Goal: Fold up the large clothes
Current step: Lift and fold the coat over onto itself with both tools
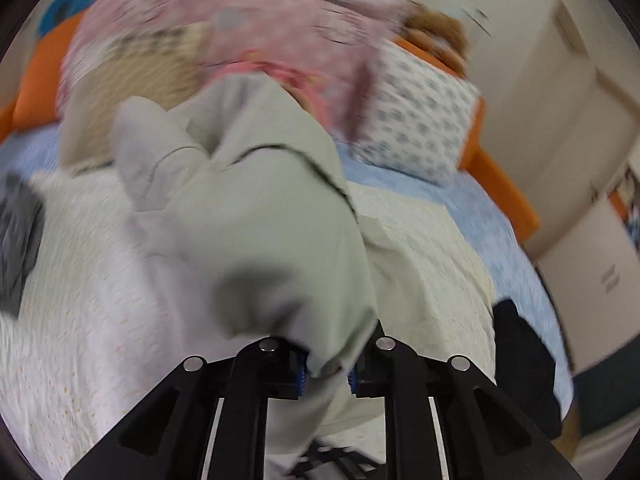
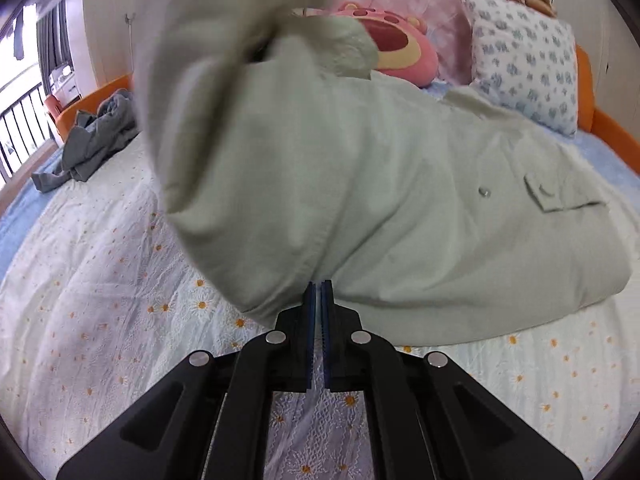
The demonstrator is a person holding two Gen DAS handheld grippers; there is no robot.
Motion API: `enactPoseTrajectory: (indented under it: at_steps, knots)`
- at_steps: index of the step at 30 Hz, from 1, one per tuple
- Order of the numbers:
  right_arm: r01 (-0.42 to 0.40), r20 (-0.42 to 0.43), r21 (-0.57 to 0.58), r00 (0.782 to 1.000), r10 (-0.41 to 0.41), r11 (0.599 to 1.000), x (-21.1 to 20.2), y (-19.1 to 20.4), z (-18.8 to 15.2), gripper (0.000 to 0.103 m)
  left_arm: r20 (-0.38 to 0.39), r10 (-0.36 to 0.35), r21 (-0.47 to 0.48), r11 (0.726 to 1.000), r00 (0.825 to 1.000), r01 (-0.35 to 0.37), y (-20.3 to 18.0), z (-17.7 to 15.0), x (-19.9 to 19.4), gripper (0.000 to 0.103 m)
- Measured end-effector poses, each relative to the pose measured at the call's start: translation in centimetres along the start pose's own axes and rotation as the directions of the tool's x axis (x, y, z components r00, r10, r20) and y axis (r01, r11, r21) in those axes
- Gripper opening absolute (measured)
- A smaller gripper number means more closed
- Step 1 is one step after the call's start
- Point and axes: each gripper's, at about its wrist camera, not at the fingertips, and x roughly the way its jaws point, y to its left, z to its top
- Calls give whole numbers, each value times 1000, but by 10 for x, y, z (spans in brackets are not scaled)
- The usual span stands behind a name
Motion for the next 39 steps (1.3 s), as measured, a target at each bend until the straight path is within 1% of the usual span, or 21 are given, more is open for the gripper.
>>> enactPoseTrajectory:
  at_steps: [1,3,6,7,9,12,15,17,19,20,21,22,24,27,29,31,32,33,35,36,39]
  knots:
    - [11,3,-11,1000,-11,1000,-1,2,-1,3,-8,5,32,999,1000,-5,-20,0,5,16]
    - [21,5,-22,1000,-21,1000,-3,3,-2,3,-35,60,120,991,998,-55,-63,-5,23,16]
    - [-1,2,-8,1000,1,1000,-6,-2,-4,3,-126,92,211,975,988,-64,-119,-24,64,16]
    - [-4,2,-6,1000,4,1000,-6,-5,-4,3,-156,112,247,966,981,-71,-139,-32,80,16]
    - [0,2,-22,1000,0,1000,-6,-8,-4,3,-216,145,277,957,966,-82,-170,-47,108,16]
    - [25,-2,-71,1000,-25,997,-10,-7,-9,3,-264,205,322,940,943,-114,-207,-66,142,16]
    - [41,-9,-99,999,-42,994,-12,-9,-11,3,-308,260,366,920,915,-138,-235,-89,175,16]
    - [32,-18,-97,999,-34,995,-12,-12,-13,3,-336,285,382,913,898,-147,-237,-103,196,16]
    - [21,-38,-106,999,-25,994,-14,-15,-16,3,-374,298,376,914,878,-150,-232,-115,217,17]
    - [10,-60,-110,998,-17,994,-13,-16,-18,4,-391,293,358,922,872,-149,-227,-119,223,17]
    - [-7,-94,-116,996,-4,993,-12,-18,-22,5,-404,280,337,931,871,-143,-222,-120,227,17]
    - [-10,-103,-132,995,-4,991,-14,-18,-27,5,-423,257,302,944,869,-132,-215,-119,229,17]
    - [-12,-106,-148,994,-4,989,-21,-18,-33,5,-442,230,262,958,867,-120,-209,-114,228,17]
    - [-13,-123,-160,992,-6,987,-31,-19,-38,7,-440,222,260,959,870,-113,-211,-110,220,17]
    - [-4,-131,-185,991,-20,983,-38,-21,-45,7,-432,210,268,958,877,-98,-213,-107,208,18]
    - [13,-129,-217,991,-42,976,-47,-23,-56,6,-434,171,274,960,884,-52,-220,-105,193,24]
    - [16,-125,-217,991,-44,976,-51,-26,-59,6,-437,140,279,960,888,-14,-224,-103,183,27]
    - [16,-129,-208,991,-44,978,-54,-30,-62,6,-441,115,275,961,890,12,-226,-102,178,33]
    - [14,-133,-187,990,-39,982,-59,-38,-66,5,-460,22,231,968,888,95,-227,-96,162,34]
    - [24,-135,-173,990,-48,985,-63,-45,-68,5,-453,-16,218,968,891,128,-228,-92,151,34]
    - [33,-136,-127,989,-51,991,-74,-68,-75,5,-388,-43,238,960,921,146,-227,-75,124,37]
